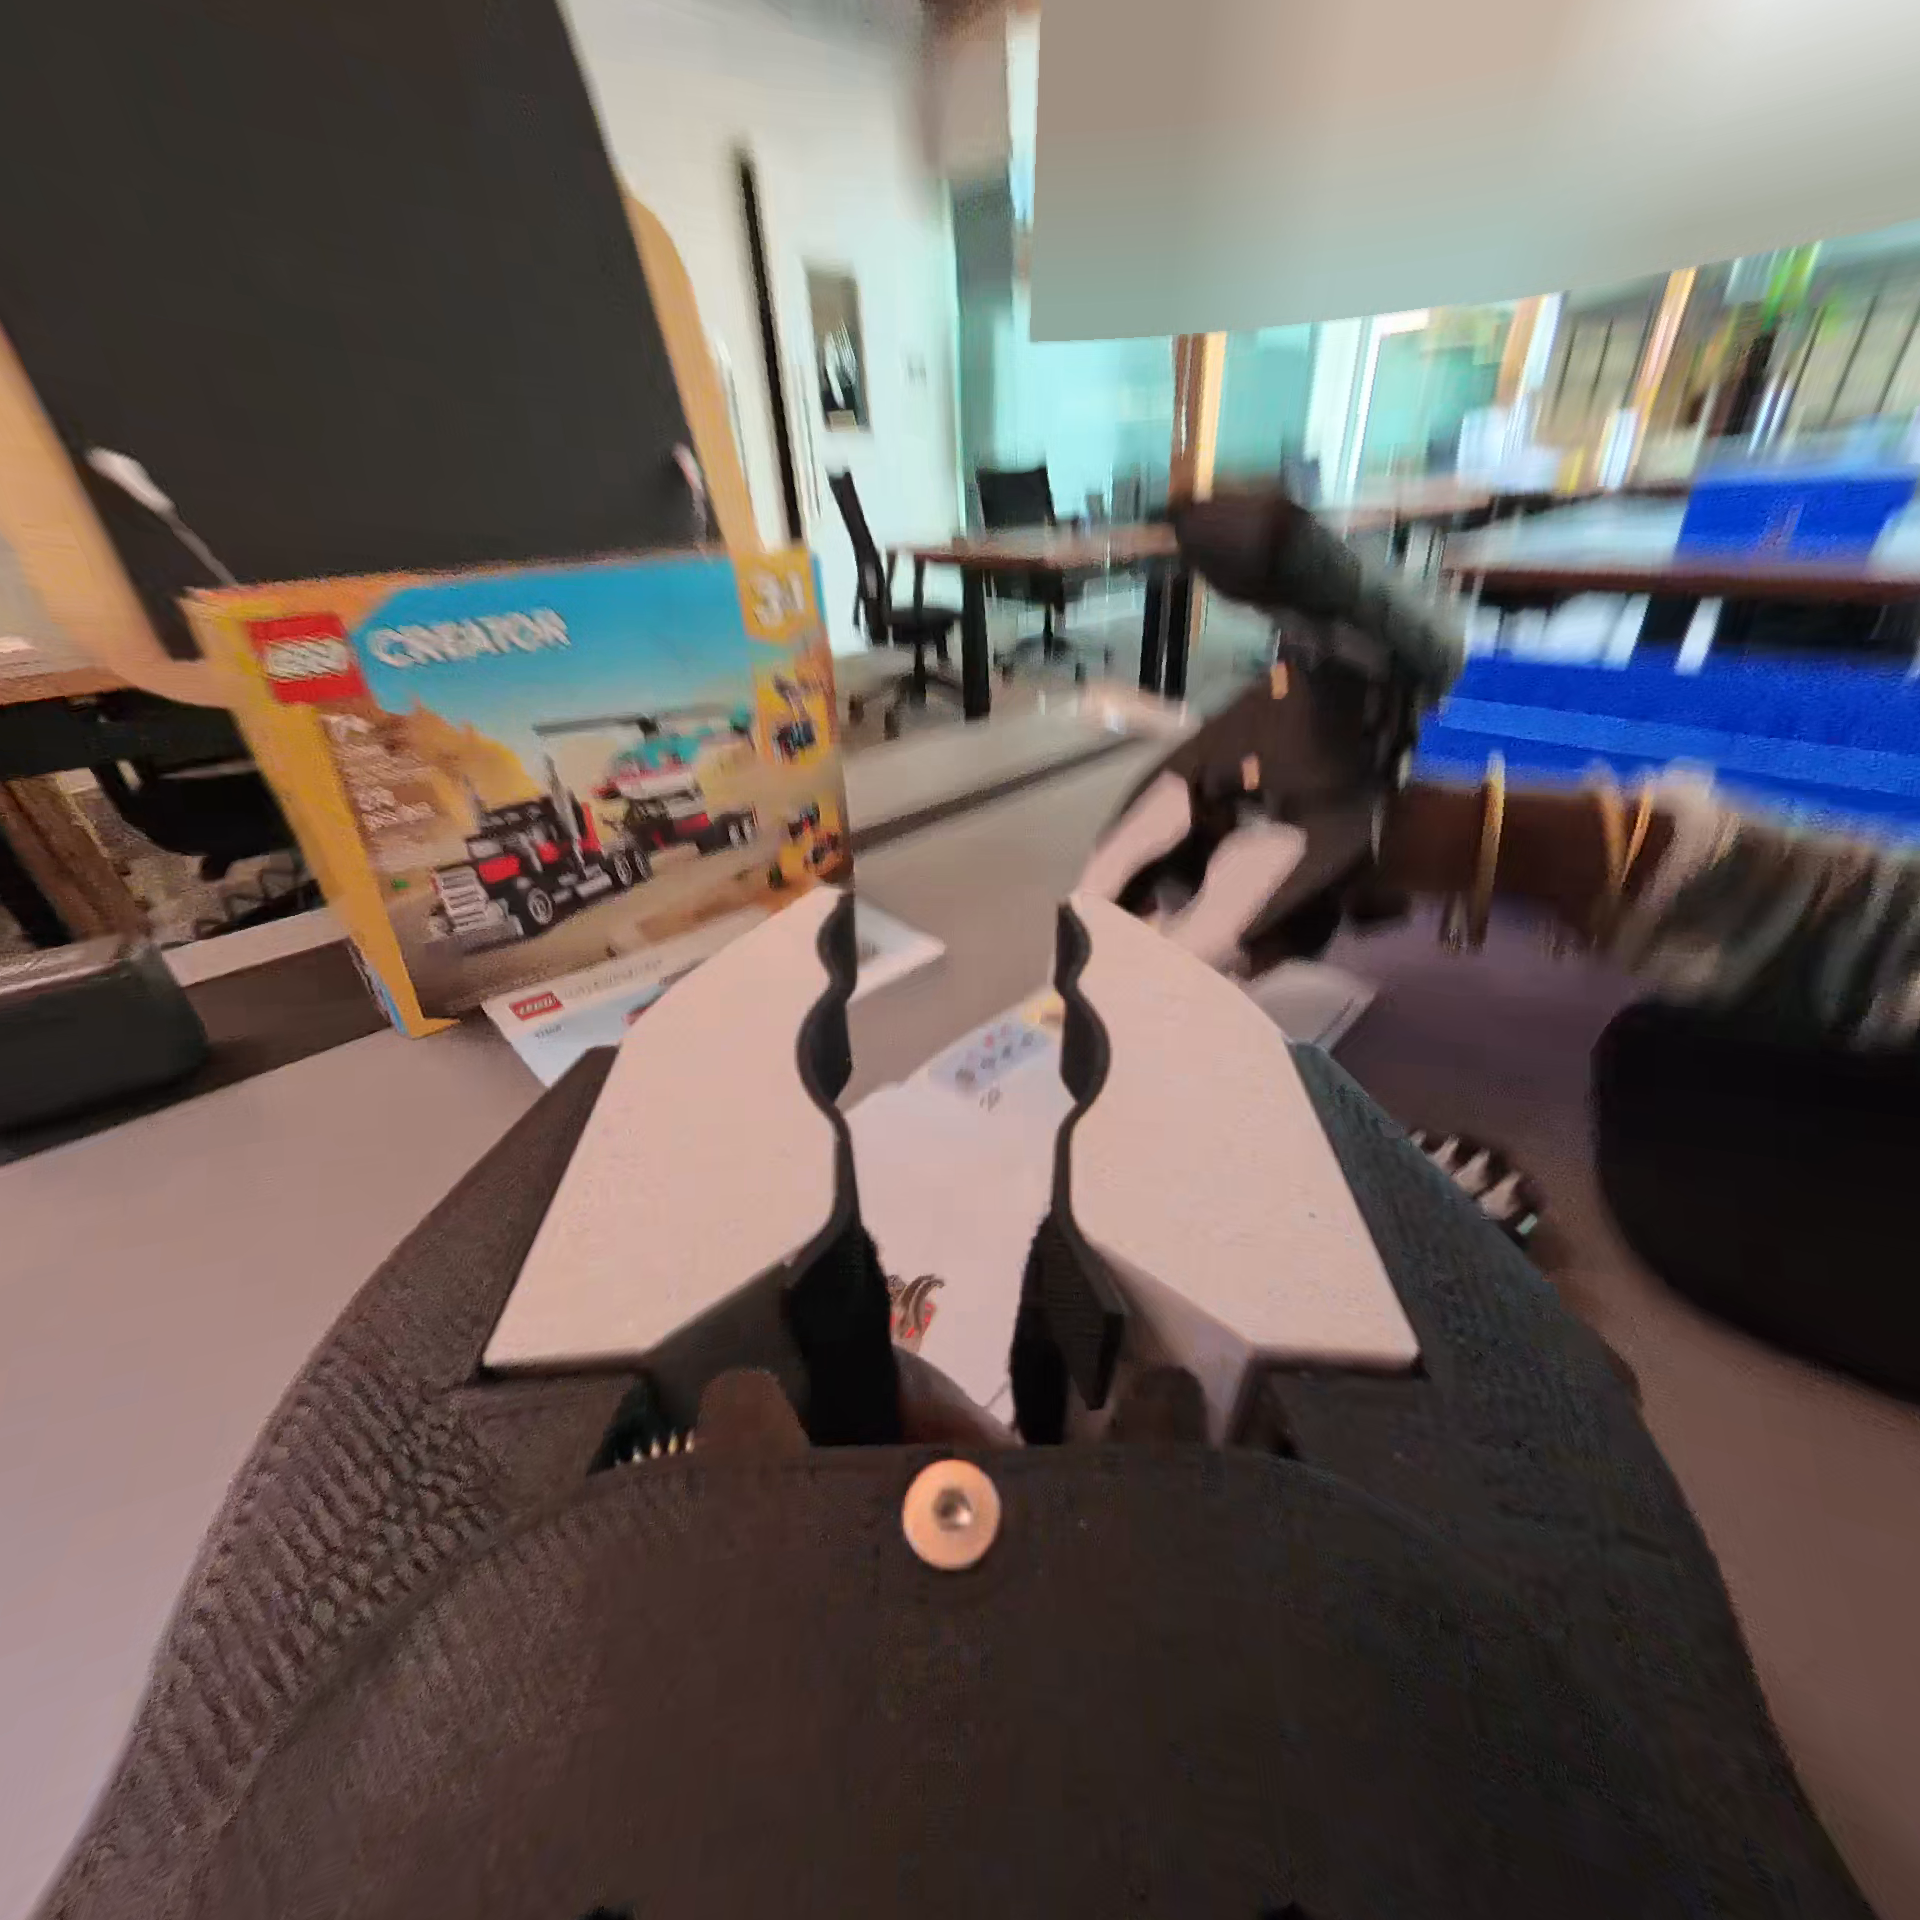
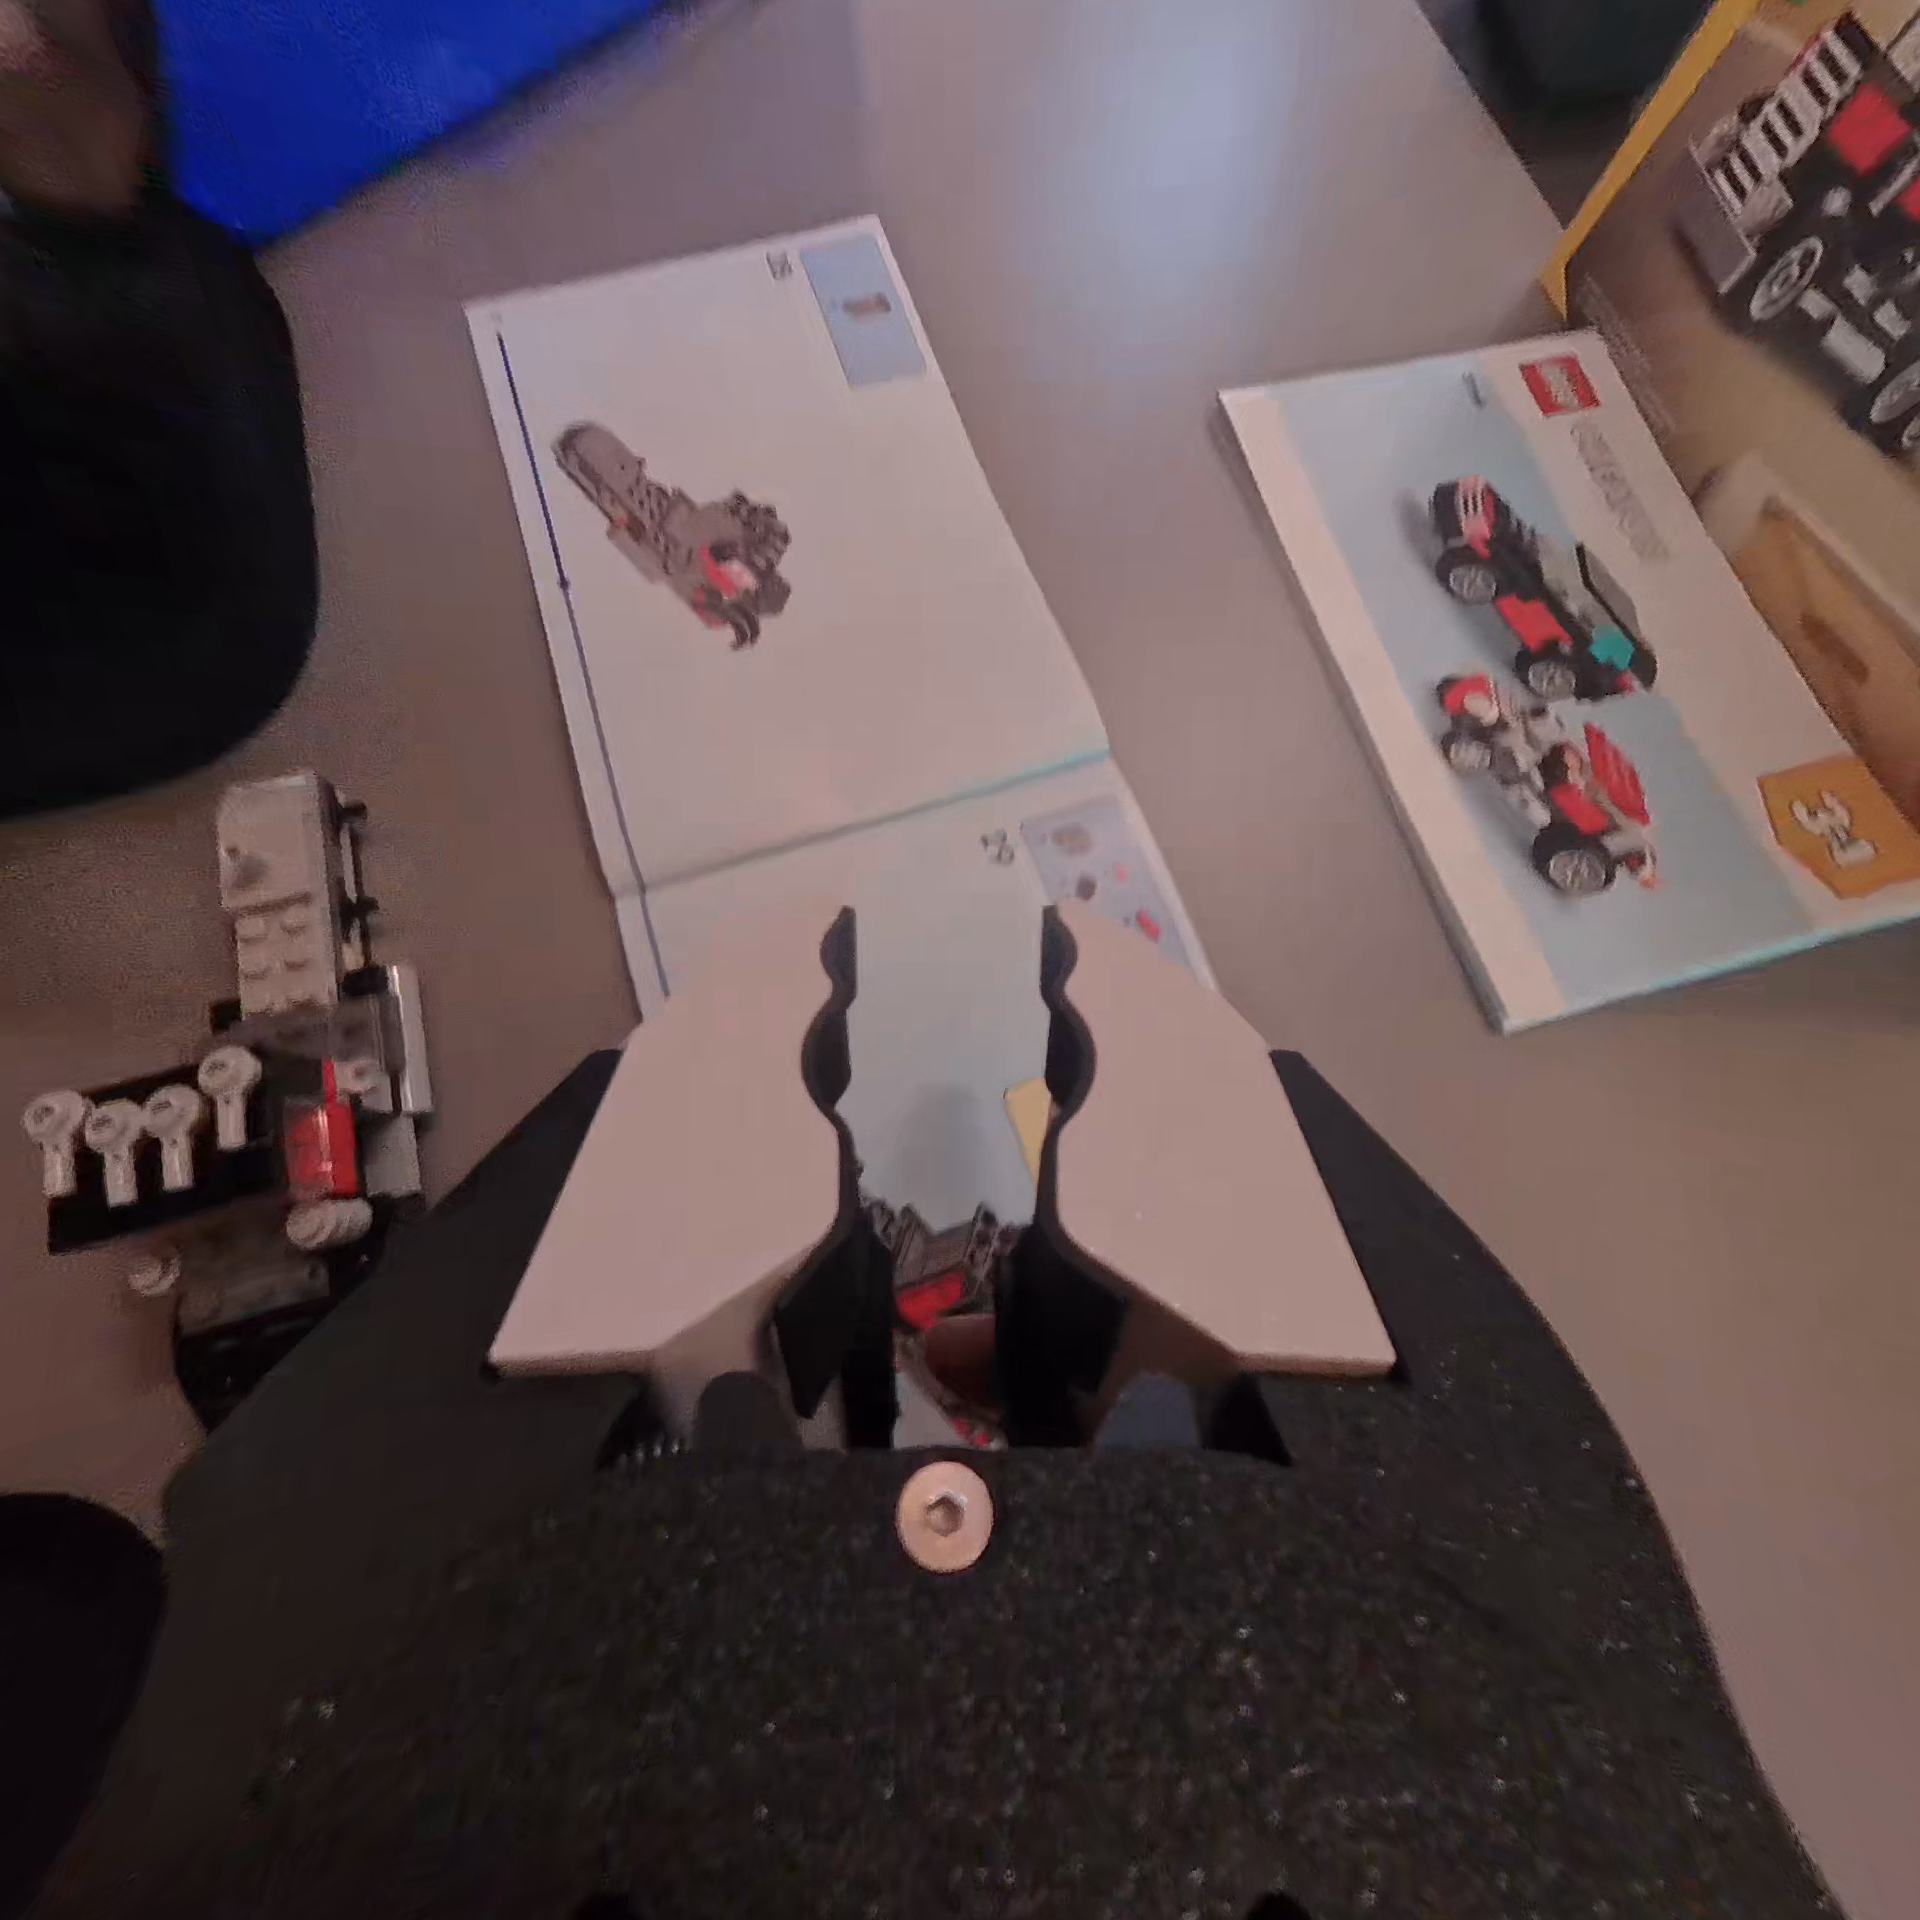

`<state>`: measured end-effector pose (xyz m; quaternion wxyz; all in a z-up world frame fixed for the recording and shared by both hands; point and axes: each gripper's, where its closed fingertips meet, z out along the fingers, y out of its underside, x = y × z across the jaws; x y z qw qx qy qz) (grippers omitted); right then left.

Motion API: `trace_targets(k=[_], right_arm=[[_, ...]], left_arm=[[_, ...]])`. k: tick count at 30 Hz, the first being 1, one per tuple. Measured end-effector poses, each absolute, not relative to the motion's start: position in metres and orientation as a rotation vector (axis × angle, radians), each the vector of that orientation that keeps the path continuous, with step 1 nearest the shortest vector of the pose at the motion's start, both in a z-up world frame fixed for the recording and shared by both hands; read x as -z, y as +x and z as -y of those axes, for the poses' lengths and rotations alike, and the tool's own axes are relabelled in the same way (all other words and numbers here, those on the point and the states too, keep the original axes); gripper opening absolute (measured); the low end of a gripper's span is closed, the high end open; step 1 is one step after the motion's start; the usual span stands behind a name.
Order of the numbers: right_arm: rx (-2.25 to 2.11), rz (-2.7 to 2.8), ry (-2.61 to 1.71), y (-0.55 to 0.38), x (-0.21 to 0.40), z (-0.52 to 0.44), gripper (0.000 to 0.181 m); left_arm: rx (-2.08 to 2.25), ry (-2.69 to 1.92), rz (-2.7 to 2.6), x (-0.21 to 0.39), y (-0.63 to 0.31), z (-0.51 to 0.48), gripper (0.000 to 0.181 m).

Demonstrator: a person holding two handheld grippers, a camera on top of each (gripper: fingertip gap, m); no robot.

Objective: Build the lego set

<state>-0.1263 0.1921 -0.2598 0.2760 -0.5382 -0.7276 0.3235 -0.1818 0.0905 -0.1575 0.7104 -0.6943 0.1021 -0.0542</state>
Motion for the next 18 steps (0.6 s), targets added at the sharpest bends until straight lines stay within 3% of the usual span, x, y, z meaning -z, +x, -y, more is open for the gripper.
trace_targets(k=[2,6,18], right_arm=[[-0.824,1.934,-1.488,-0.115,0.272,-0.191,0.042],[-0.817,1.941,-1.592,-0.103,0.294,-0.186,0.044],[-0.886,1.908,-1.548,-0.08,0.301,-0.203,0.042]], left_arm=[[0.233,-1.458,-0.135,0.14,-0.19,-0.064,0.044],[0.421,-1.607,-0.114,0.165,-0.178,-0.037,0.045],[0.291,-2.049,-0.255,0.254,-0.157,-0.053,0.034]])
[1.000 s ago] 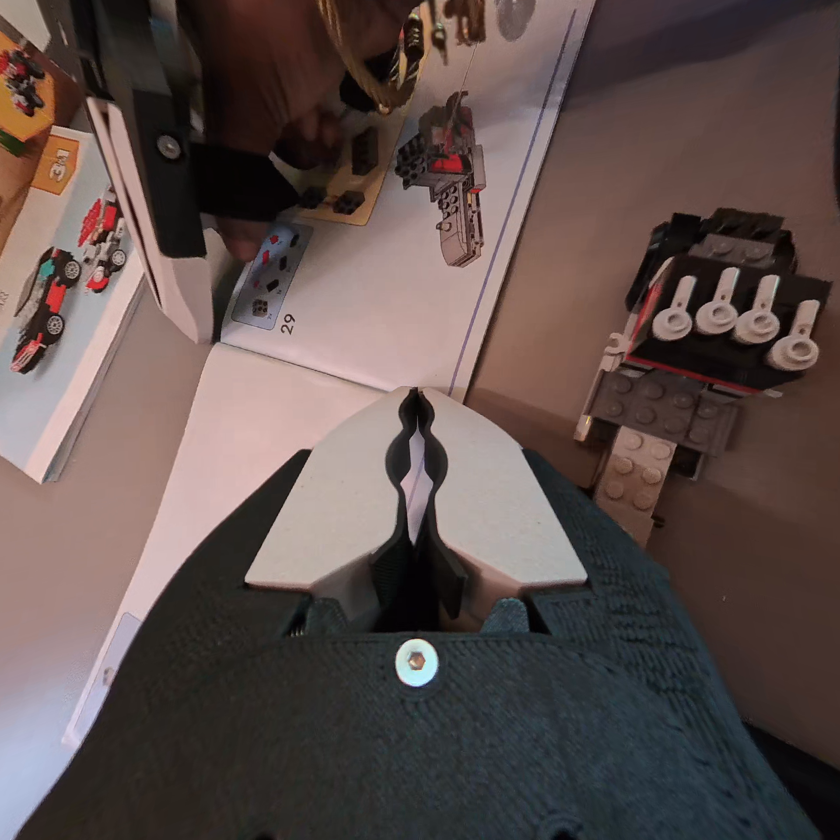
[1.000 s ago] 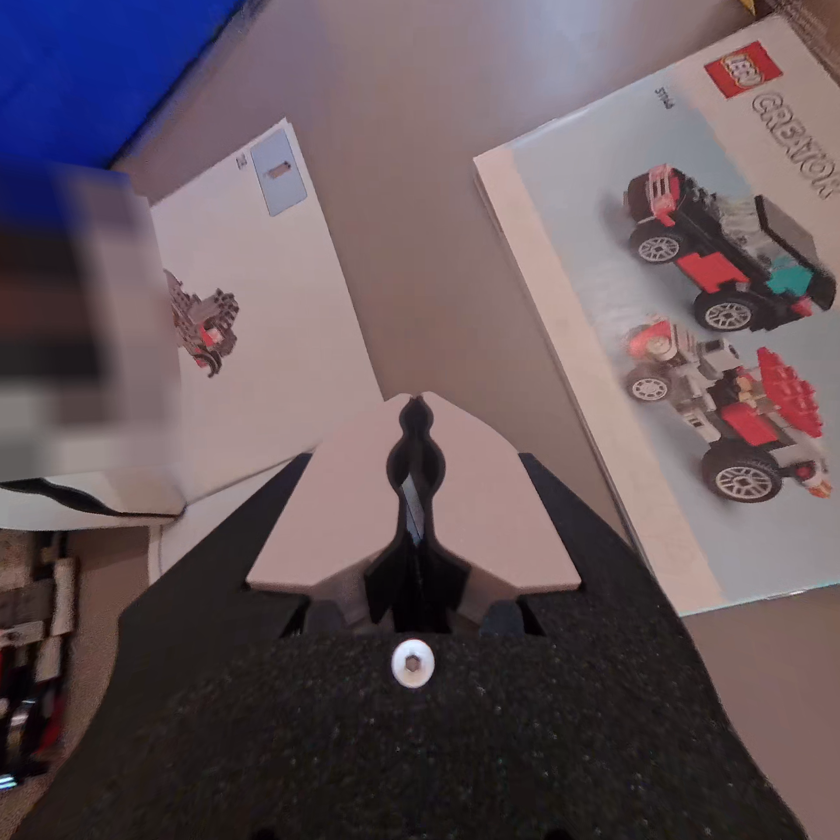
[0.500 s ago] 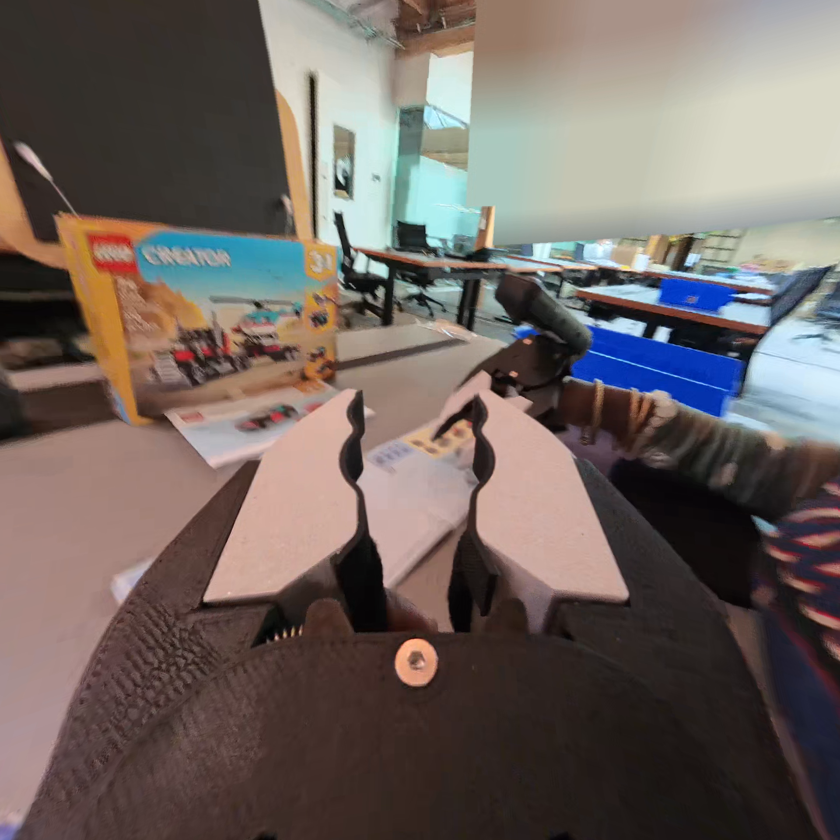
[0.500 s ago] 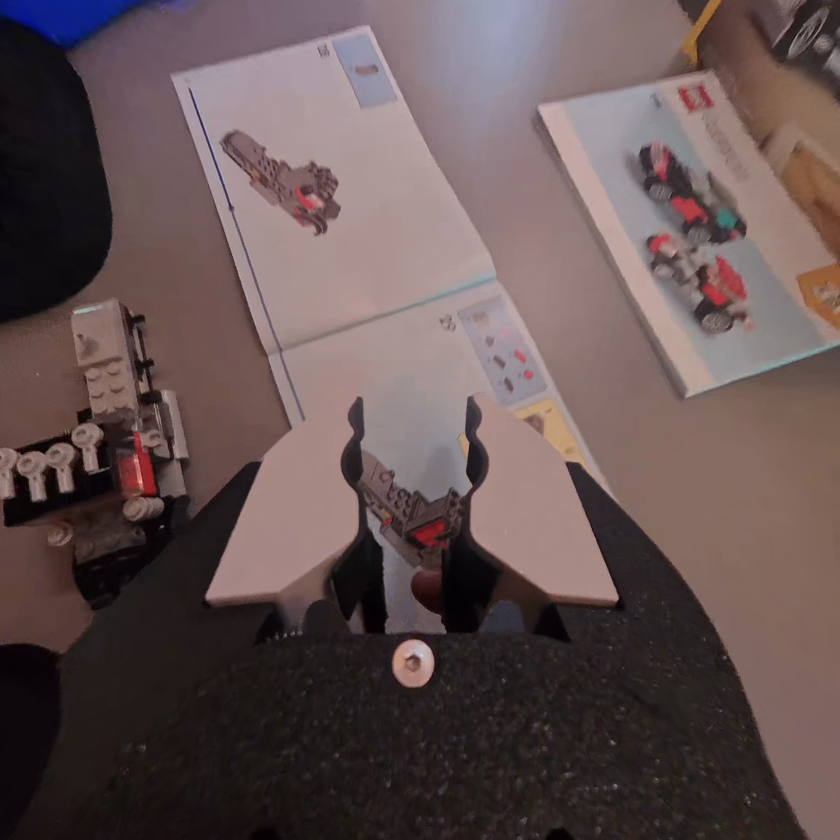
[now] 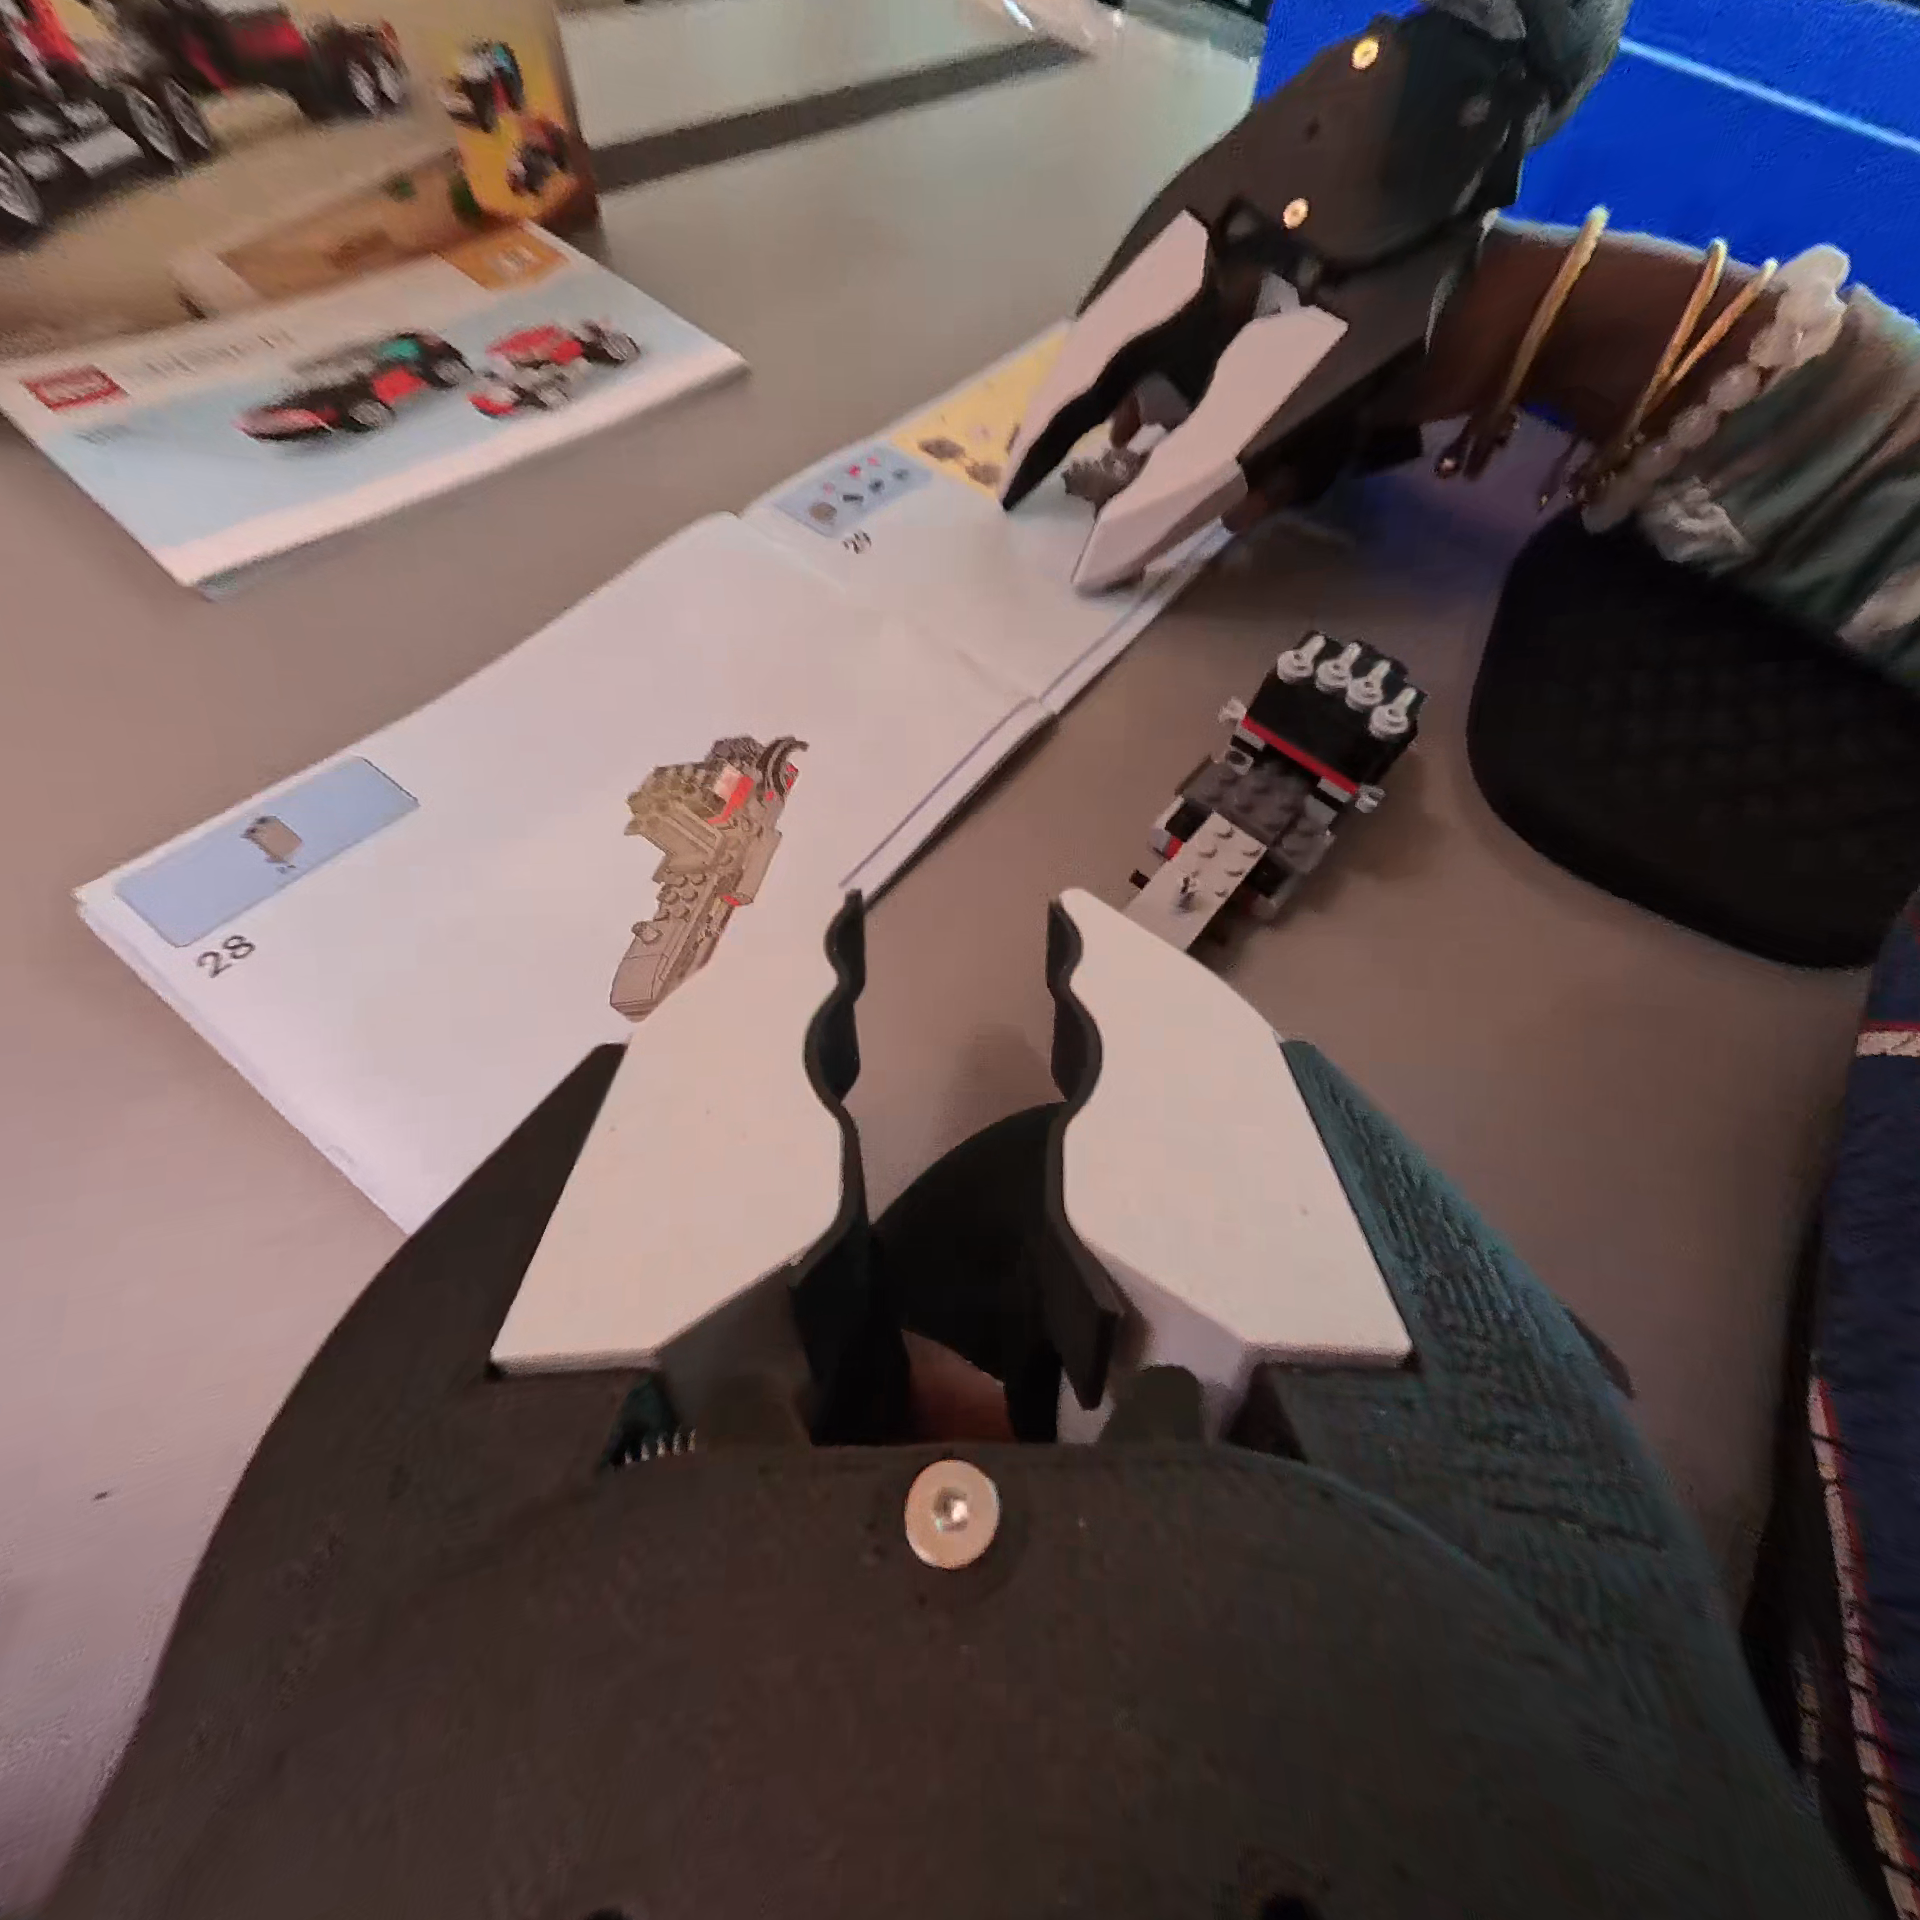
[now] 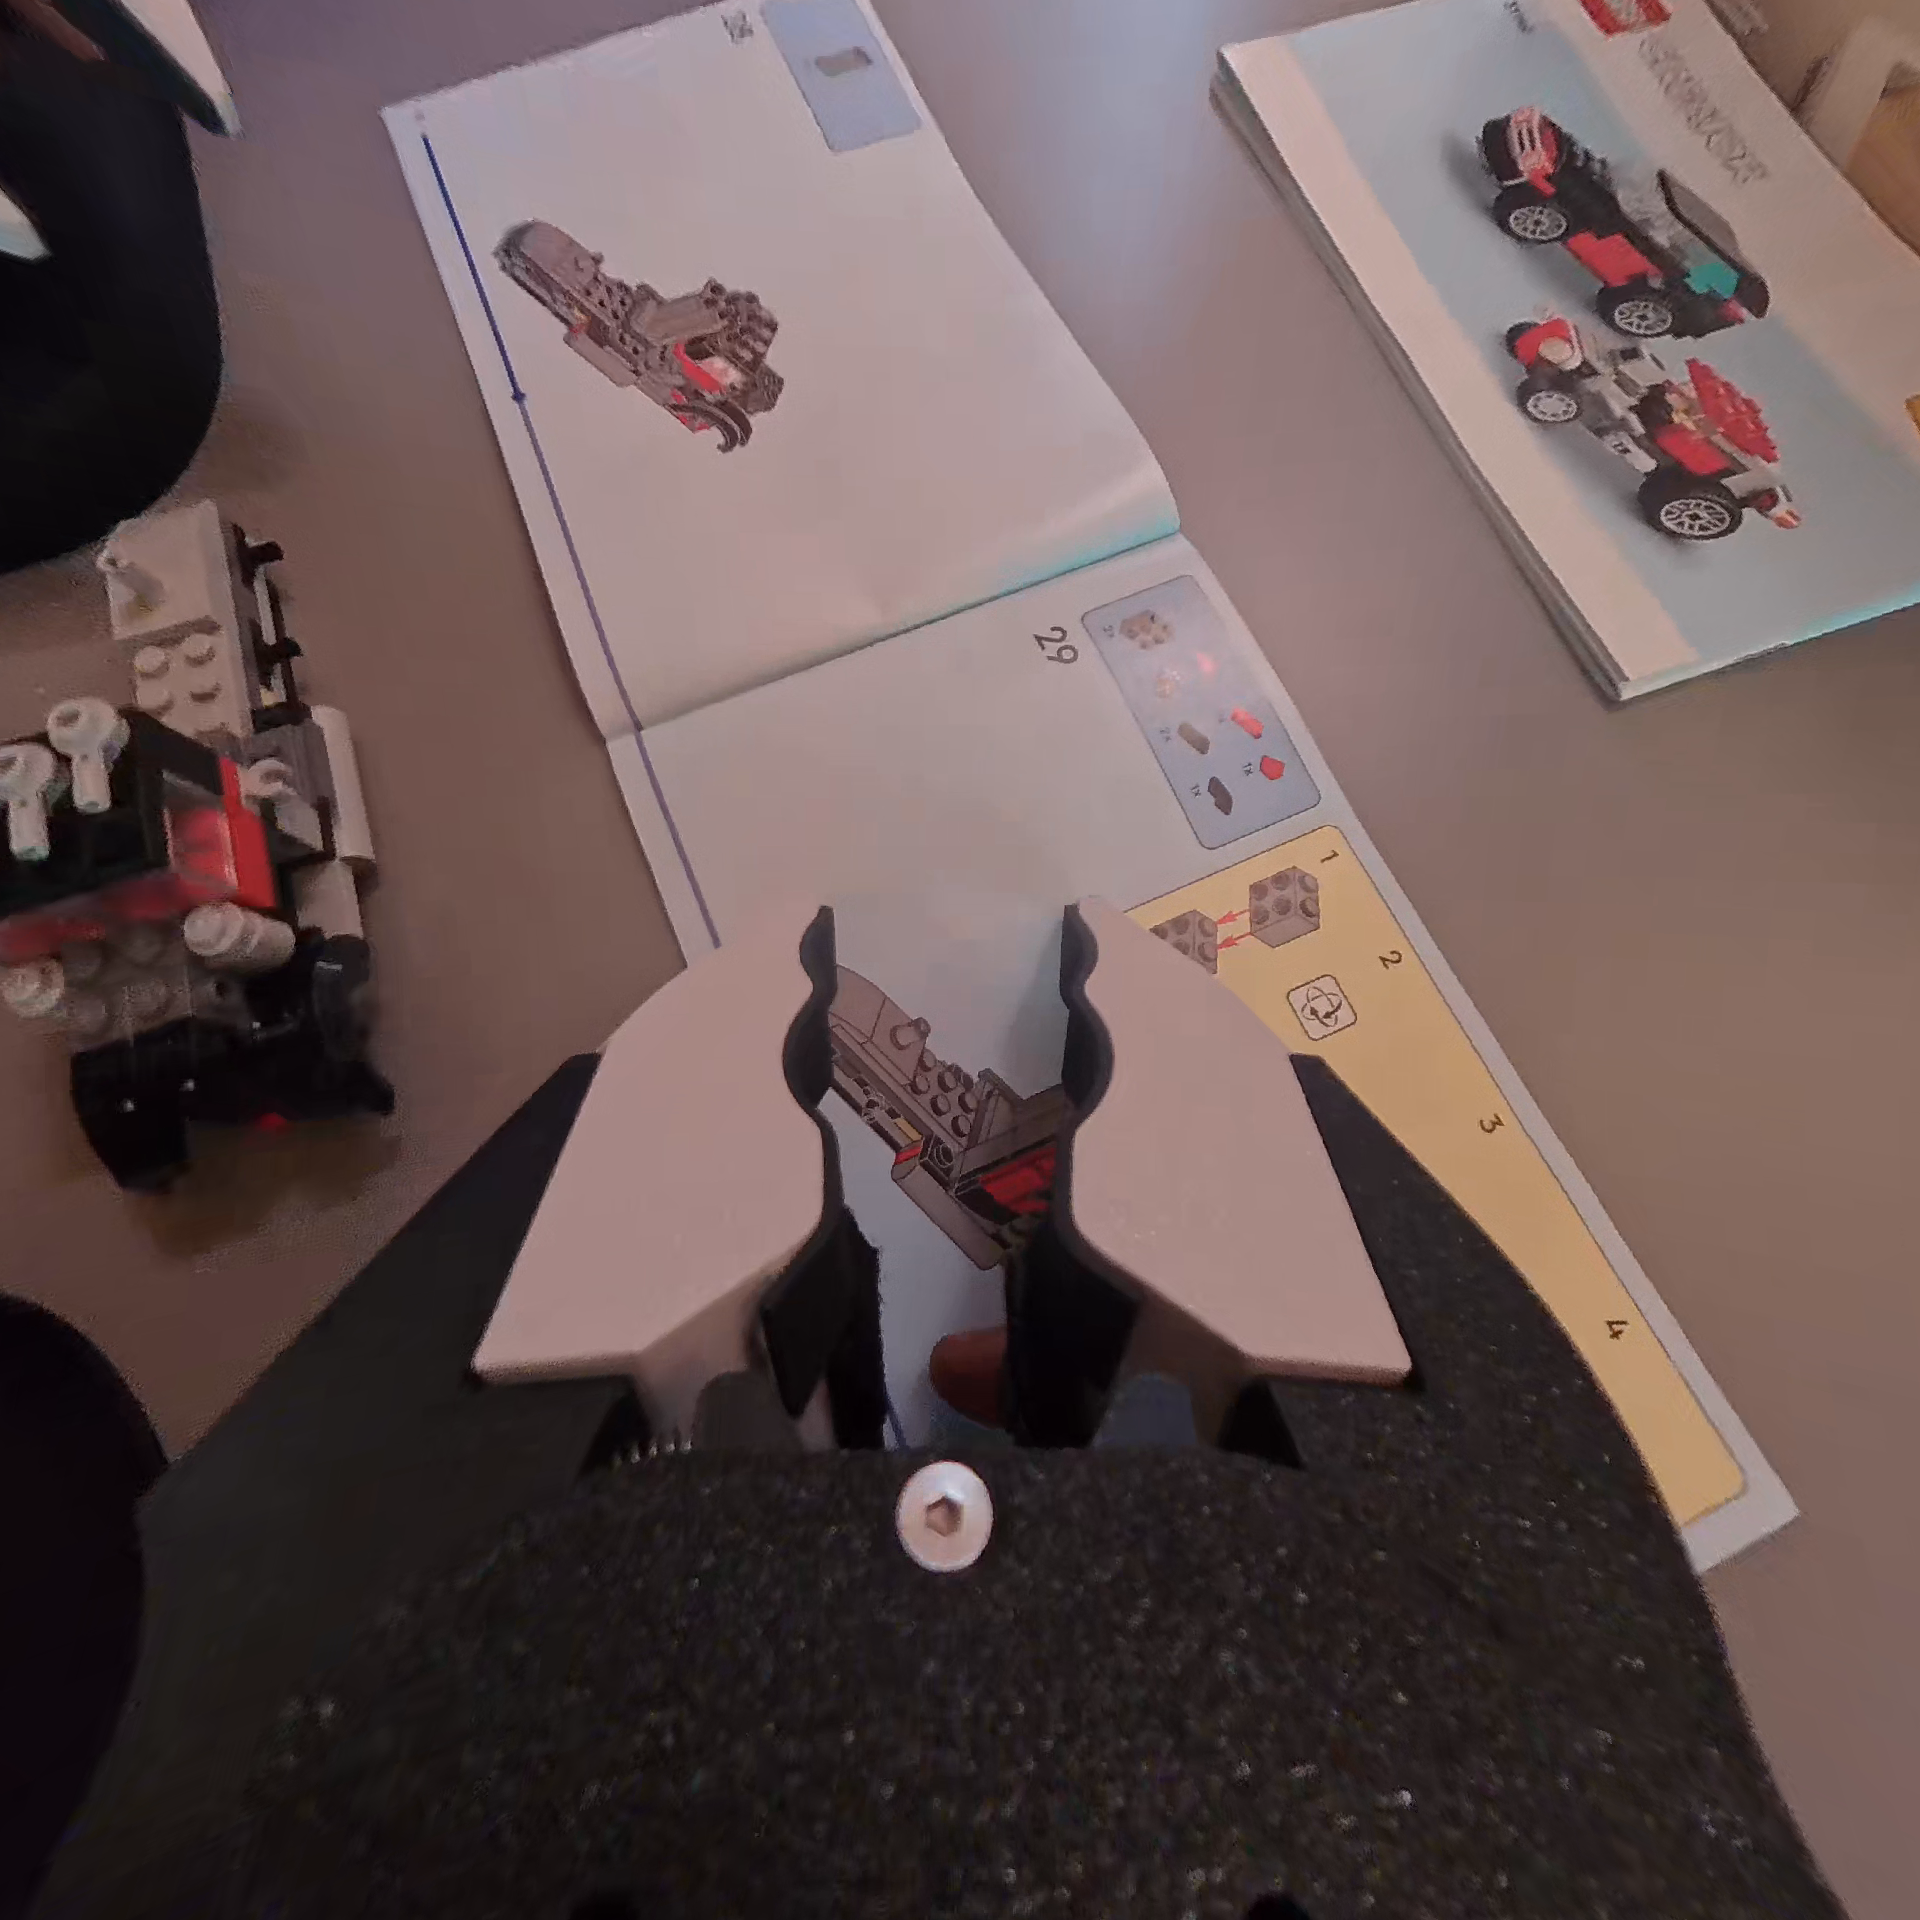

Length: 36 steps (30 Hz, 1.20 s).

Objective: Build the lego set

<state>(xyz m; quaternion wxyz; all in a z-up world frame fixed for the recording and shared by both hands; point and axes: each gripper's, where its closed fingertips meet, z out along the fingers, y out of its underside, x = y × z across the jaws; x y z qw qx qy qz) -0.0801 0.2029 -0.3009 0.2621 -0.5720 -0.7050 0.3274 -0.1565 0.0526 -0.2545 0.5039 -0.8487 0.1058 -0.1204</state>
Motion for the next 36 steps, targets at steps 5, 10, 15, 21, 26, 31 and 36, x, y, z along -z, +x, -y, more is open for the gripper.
trace_targets(k=[5,10,15,21,26,31,36], right_arm=[[-0.875,1.91,-1.496,-0.073,0.299,-0.21,0.045],[-0.904,1.684,-1.368,-0.083,0.269,-0.228,0.056],[-0.908,1.595,-1.384,-0.084,0.262,-0.238,0.069],[-0.923,1.583,-1.365,-0.083,0.259,-0.239,0.054],[-0.936,1.573,-1.358,-0.083,0.257,-0.239,0.051],[-0.895,1.635,-1.378,-0.085,0.265,-0.236,0.055],[-0.787,1.694,-1.367,-0.085,0.275,-0.234,0.057]], left_arm=[[0.378,-2.063,-0.28,0.258,-0.151,-0.051,0.021],[0.335,-2.059,-0.32,0.259,-0.149,-0.05,0.018],[0.209,-2.204,-0.457,0.283,-0.141,-0.049,0.019],[0.017,-2.205,-0.573,0.29,-0.139,-0.048,0.021],[0.168,-2.137,-0.489,0.276,-0.139,-0.048,0.022],[0.216,-2.108,-0.465,0.271,-0.138,-0.047,0.022],[0.259,-2.055,-0.489,0.262,-0.133,-0.042,0.022]])
